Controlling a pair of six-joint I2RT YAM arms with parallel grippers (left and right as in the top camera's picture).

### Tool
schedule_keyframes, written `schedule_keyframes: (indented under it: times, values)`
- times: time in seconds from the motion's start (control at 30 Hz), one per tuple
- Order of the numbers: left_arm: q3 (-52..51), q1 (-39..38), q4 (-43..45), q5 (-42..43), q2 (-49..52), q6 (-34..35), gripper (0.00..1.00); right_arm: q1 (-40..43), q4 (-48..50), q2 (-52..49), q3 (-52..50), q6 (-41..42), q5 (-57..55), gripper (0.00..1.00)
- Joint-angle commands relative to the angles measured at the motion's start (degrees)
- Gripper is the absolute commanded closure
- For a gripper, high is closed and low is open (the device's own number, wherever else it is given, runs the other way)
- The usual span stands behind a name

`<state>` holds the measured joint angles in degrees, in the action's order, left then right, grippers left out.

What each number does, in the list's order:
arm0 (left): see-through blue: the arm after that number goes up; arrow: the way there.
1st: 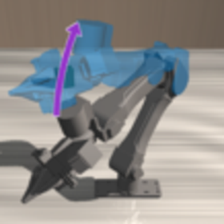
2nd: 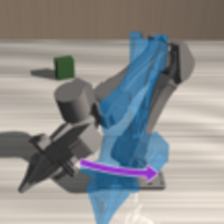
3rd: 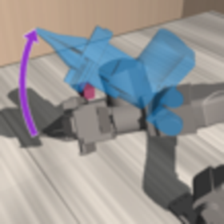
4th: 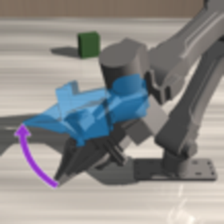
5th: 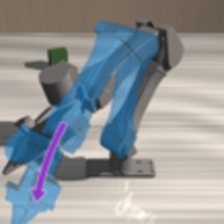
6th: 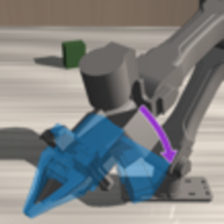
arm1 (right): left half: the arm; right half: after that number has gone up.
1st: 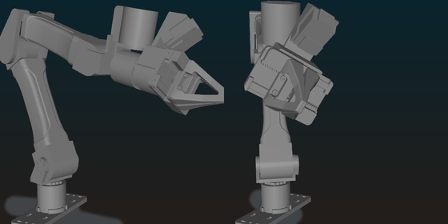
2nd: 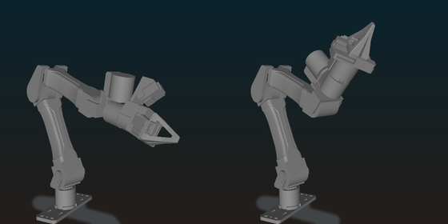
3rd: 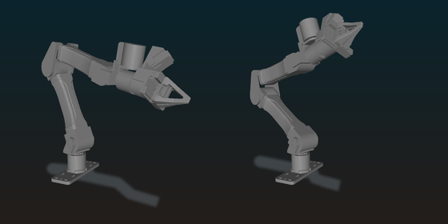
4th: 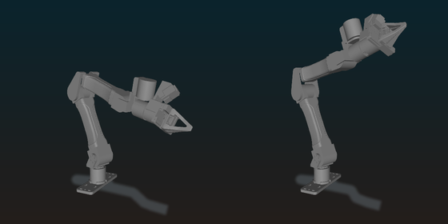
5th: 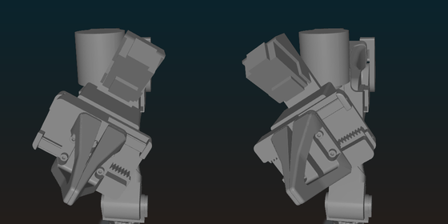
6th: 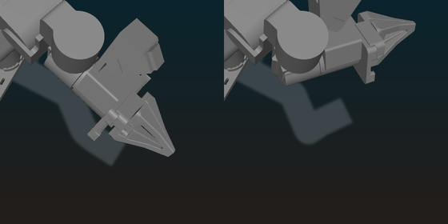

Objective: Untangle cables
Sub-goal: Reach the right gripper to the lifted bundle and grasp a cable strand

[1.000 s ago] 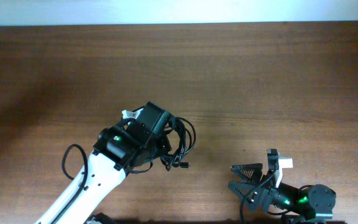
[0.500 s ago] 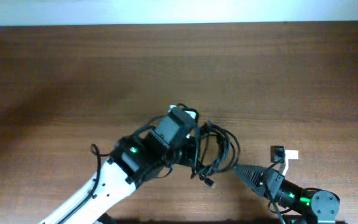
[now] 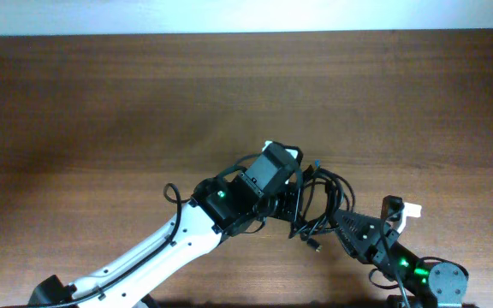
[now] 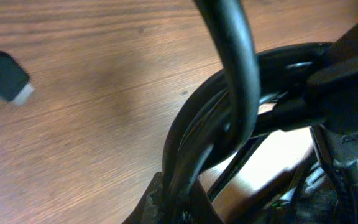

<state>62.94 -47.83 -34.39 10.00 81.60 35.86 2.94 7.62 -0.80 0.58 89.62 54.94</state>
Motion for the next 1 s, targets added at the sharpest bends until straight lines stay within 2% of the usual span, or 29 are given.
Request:
schedule_keyframes:
  times: [0.0, 0.13, 0.2, 0.27, 0.4, 0.53, 0.7, 0.8, 0.97]
  values:
    - [0.33, -0.17, 1.79, 5.38, -0.31, 2.54, 1.0, -0.31, -5.35, 0.28, -0.26, -8.31, -2.25, 0.54]
    - [0.33, -0.17, 1.53, 6.86, -0.31, 1.86, 1.0, -0.31, -8.24, 0.28, -0.26, -9.92, -4.2, 0.95]
    - [0.33, -0.17, 1.33, 7.48, -0.31, 1.84, 1.0, -0.31, -8.26, 0.28, -0.26, -10.84, -4.66, 0.96]
    - [0.33, -0.04, 1.36, 10.62, -0.7, -0.24, 1.0, -0.31, -8.59, 0.28, -0.26, -15.5, -4.61, 0.96]
    - [0.33, 0.26, 1.33, 19.58, -4.2, -11.19, 1.0, -0.31, -12.15, 0.07, -0.26, -20.85, -4.87, 0.96]
    - [0.33, 0.26, -1.66, 21.86, -8.11, -21.99, 1.0, -0.31, -11.91, 0.0, -0.26, -18.43, -6.03, 0.96]
    - [0.33, 0.26, -2.95, 25.88, -8.79, -24.37, 1.0, -0.31, -10.67, 0.0, -0.26, -16.79, -10.29, 0.93]
    - [0.33, 0.26, -2.93, 26.05, -8.79, -25.33, 1.0, -0.31, -10.25, -0.42, -0.26, -19.34, -11.74, 0.92]
    - [0.33, 1.49, -2.97, 26.05, -8.79, -29.16, 1.0, -0.31, -5.66, -3.69, 0.7, -17.97, -11.06, 0.92]
